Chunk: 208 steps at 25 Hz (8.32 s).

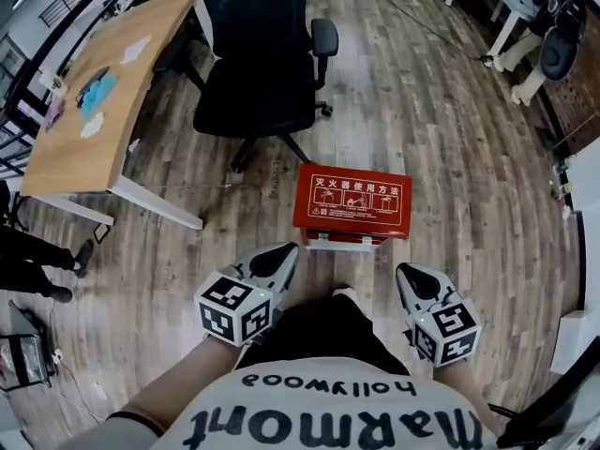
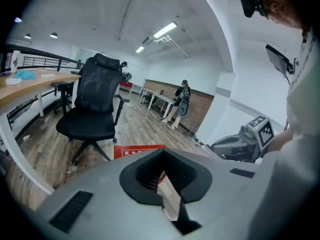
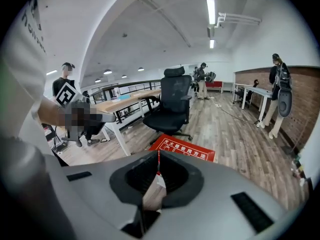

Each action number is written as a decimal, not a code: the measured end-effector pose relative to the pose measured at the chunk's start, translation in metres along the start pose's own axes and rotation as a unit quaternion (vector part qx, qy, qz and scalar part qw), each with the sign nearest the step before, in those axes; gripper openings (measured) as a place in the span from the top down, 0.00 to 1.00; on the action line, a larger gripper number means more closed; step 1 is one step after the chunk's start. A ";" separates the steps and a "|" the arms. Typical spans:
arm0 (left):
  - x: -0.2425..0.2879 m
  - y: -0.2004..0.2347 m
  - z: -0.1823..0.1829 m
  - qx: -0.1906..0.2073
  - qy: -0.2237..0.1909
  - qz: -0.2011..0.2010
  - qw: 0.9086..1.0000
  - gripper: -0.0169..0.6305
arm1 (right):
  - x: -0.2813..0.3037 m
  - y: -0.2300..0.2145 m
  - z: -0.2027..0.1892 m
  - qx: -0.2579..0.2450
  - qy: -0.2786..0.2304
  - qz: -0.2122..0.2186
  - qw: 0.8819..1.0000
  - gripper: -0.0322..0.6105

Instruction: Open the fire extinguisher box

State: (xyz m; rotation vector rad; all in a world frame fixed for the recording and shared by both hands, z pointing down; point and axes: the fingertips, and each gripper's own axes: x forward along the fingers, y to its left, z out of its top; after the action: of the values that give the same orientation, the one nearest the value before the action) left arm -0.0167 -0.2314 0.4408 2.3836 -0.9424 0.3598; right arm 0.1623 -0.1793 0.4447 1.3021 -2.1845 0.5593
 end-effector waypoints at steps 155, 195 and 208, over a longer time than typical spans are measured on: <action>0.155 0.107 0.122 0.042 -0.002 0.160 0.986 0.73 | 0.284 -0.133 0.085 -0.355 0.255 0.180 0.881 0.75; 0.143 0.219 0.110 -0.065 -0.017 0.217 0.974 0.77 | 0.371 -0.194 0.120 -0.367 0.268 0.121 0.882 0.80; 0.164 0.229 0.112 -0.048 0.002 0.183 0.982 0.77 | 0.391 -0.205 0.119 -0.387 0.240 0.140 0.879 0.80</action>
State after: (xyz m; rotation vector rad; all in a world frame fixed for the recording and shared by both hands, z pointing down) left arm -0.0527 -0.5241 0.5090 2.1170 -1.3679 0.4430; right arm 0.1635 -0.6040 0.6147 0.3684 -1.8539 0.0512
